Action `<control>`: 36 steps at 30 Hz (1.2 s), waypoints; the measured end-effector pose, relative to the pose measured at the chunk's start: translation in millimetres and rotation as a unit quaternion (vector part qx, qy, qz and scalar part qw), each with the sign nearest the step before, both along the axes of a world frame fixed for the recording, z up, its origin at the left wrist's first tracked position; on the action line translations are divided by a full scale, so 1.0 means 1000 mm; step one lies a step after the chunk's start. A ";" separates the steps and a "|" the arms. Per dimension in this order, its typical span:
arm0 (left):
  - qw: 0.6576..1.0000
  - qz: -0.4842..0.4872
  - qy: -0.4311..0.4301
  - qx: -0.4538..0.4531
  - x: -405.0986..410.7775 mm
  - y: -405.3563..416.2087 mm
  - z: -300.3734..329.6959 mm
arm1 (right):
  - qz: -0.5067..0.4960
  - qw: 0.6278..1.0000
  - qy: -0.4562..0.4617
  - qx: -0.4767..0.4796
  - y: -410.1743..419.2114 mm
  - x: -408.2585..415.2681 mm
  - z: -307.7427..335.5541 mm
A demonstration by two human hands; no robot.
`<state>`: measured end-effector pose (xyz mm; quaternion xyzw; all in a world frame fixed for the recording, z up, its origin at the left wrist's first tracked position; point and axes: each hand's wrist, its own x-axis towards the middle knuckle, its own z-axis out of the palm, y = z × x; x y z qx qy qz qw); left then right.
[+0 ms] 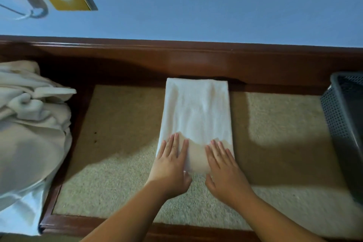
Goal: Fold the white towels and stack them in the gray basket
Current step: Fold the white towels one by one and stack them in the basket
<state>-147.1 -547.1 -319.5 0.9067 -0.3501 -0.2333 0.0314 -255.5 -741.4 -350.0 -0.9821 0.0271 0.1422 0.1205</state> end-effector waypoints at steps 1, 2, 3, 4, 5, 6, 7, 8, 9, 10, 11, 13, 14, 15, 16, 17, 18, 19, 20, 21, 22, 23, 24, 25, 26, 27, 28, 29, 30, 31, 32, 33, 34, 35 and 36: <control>1.000 -0.001 -0.008 0.006 -0.002 0.002 -0.003 | 0.000 1.000 -0.002 -0.009 0.000 -0.003 -0.003; 1.000 -0.001 -0.019 0.013 -0.003 0.002 -0.006 | -0.001 1.000 -0.003 -0.014 0.000 -0.004 -0.005; 0.999 -0.002 -0.033 0.019 -0.003 0.001 -0.007 | -0.001 1.000 -0.001 -0.014 0.000 -0.004 -0.005; 0.999 -0.006 -0.045 0.027 -0.001 -0.001 -0.008 | 0.000 1.000 0.001 -0.016 -0.001 -0.002 -0.004; 0.998 -0.012 -0.056 0.038 0.001 -0.003 -0.008 | 0.000 1.000 -0.005 -0.020 -0.001 -0.001 -0.003; 0.996 -0.019 -0.066 0.047 0.003 -0.005 -0.008 | 0.002 1.000 -0.012 -0.029 0.000 0.001 -0.003; 0.996 -0.027 -0.073 0.051 0.005 -0.006 -0.009 | 0.003 0.999 -0.018 -0.037 0.002 0.001 -0.002; 0.995 -0.031 -0.077 0.054 0.007 -0.005 -0.013 | 0.000 0.999 -0.020 -0.041 0.003 0.003 0.000; 0.995 -0.029 -0.086 0.047 0.009 -0.004 -0.017 | -0.006 0.999 -0.014 -0.042 0.005 0.003 0.000; 0.994 -0.025 -0.101 0.038 0.010 -0.003 -0.020 | -0.010 0.999 -0.005 -0.041 0.006 0.005 0.002; 0.993 -0.028 -0.113 0.033 0.011 -0.002 -0.021 | -0.014 0.999 0.004 -0.040 0.008 0.006 0.005; 0.994 -0.032 -0.100 0.034 0.014 -0.001 -0.019 | -0.024 0.999 0.016 -0.038 0.009 0.011 0.022; 0.994 -0.033 -0.098 0.029 0.016 0.000 -0.015 | -0.025 0.998 0.034 -0.039 0.009 0.012 0.034; 0.994 -0.038 -0.101 0.020 0.019 0.001 -0.008 | -0.021 0.998 0.053 -0.037 0.007 0.014 0.046; 0.993 -0.038 -0.110 0.008 0.020 0.002 0.003 | -0.020 0.997 0.064 -0.031 0.006 0.014 0.060; 0.992 -0.040 -0.120 0.007 0.020 0.003 0.015 | -0.022 0.997 0.066 -0.015 0.005 0.014 0.073; 0.993 -0.047 -0.103 0.019 0.019 0.004 0.029 | -0.025 0.998 0.063 0.004 0.003 0.014 0.087; 0.995 -0.046 -0.093 0.004 0.018 0.006 0.045 | -0.031 0.998 0.058 0.019 -0.001 0.012 0.102; 0.995 -0.040 -0.089 -0.022 0.017 0.009 0.063 | -0.033 0.998 0.054 0.028 -0.005 0.010 0.118; 0.995 -0.032 -0.083 -0.046 0.017 0.011 0.084 | -0.030 0.998 0.048 0.035 -0.009 0.008 0.135; 0.995 -0.019 -0.073 -0.062 0.017 0.015 0.105 | -0.022 0.998 0.041 0.041 -0.014 0.005 0.152; 0.995 -0.006 -0.064 -0.075 0.019 0.018 0.126 | -0.015 0.998 0.033 0.044 -0.019 0.003 0.171; 0.994 0.003 -0.062 -0.089 0.022 0.021 0.145 | -0.010 0.999 0.027 0.044 -0.024 0.001 0.189; 0.992 0.008 -0.064 -0.108 0.026 0.024 0.163 | -0.008 0.999 0.021 0.040 -0.028 -0.001 0.207; 0.989 0.009 -0.069 -0.132 0.029 0.027 0.181 | -0.007 0.999 0.012 0.036 -0.031 -0.002 0.225; 0.985 0.005 -0.073 -0.155 0.032 0.029 0.199 | -0.008 0.999 0.003 0.036 -0.035 -0.003 0.242; 0.982 0.004 -0.073 -0.173 0.034 0.030 0.216 | -0.009 0.999 -0.006 0.044 -0.039 -0.003 0.259; 0.980 0.011 -0.067 -0.187 0.035 0.031 0.232 | -0.011 0.998 -0.012 0.056 -0.042 -0.004 0.276; 0.978 0.024 -0.055 -0.200 0.035 0.032 0.248 | -0.014 0.997 -0.014 0.069 -0.046 -0.005 0.291; 0.976 0.041 -0.039 -0.212 0.034 0.033 0.262 | -0.017 0.997 -0.012 0.080 -0.050 -0.007 0.303; 0.973 0.055 -0.023 -0.223 0.033 0.033 0.273 | -0.023 0.995 -0.009 0.093 -0.055 -0.008 0.314; 0.970 0.064 -0.007 -0.234 0.032 0.034 0.281 | -0.031 0.994 -0.003 0.106 -0.059 -0.008 0.322; 0.967 0.070 0.008 -0.244 0.032 0.035 0.287 | -0.039 0.992 0.004 0.122 -0.063 -0.009 0.328; 0.965 0.073 0.024 -0.251 0.032 0.036 0.289 | -0.045 0.989 0.011 0.141 -0.067 -0.009 0.331; 0.963 0.077 0.041 -0.254 0.032 0.036 0.288 | -0.051 0.986 0.020 0.157 -0.071 -0.009 0.332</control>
